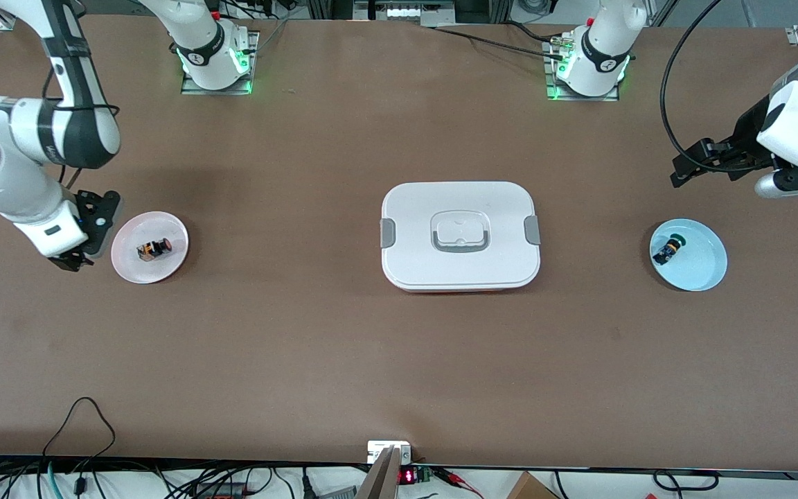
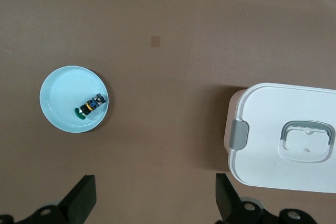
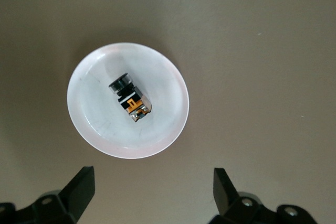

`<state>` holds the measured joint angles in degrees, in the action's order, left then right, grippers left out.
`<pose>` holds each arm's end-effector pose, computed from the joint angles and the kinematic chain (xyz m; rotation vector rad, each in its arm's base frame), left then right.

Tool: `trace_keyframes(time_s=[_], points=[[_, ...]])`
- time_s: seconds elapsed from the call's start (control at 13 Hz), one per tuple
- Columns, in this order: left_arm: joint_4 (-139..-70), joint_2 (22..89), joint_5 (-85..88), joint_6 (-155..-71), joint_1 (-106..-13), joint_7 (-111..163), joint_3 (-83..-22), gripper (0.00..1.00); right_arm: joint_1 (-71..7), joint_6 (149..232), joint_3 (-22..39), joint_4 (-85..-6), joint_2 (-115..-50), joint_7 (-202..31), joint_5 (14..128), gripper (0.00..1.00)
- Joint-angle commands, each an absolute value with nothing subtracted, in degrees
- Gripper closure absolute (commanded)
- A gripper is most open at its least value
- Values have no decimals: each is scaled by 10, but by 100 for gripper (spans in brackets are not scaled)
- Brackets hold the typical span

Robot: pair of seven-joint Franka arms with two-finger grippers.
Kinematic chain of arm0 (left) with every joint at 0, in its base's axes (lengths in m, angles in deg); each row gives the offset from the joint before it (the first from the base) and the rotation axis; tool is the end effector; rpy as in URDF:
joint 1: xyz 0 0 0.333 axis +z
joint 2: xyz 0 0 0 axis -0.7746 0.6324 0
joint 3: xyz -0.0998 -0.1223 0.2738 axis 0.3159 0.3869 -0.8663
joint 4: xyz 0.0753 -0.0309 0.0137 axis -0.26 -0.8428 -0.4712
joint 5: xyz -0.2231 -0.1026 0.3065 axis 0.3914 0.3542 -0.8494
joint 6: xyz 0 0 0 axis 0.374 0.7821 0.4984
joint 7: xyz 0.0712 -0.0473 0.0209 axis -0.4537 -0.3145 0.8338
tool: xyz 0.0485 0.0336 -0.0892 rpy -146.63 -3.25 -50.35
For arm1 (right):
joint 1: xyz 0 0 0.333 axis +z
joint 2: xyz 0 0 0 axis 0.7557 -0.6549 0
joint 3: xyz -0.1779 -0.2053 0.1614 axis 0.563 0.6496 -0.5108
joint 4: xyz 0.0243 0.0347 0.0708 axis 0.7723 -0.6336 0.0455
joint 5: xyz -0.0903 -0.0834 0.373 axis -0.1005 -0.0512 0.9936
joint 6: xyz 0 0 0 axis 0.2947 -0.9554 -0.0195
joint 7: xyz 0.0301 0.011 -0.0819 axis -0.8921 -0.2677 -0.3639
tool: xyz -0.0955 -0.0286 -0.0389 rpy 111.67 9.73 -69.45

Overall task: Transfer orange switch to right arm and place
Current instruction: 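Open the right gripper and lift it away from the dish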

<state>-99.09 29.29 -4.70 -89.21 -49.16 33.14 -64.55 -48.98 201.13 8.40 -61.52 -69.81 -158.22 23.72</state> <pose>0.5530 -0.0488 0.6013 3.0836 0.2506 -0.0136 0.5864 -0.0586 0.3687 2.3377 1.8977 -0.1434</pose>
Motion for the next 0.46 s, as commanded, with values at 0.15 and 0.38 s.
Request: trace_keyframes(time_s=[0.15,0.38], points=[[-982,294,-62,-869,-490,332,-639,0,-479,1915,86,-562,-674,-1411,276,0],[-982,293,-74,-873,-490,320,-638,0,-468,1876,84,-556,-660,-1259,281,0]])
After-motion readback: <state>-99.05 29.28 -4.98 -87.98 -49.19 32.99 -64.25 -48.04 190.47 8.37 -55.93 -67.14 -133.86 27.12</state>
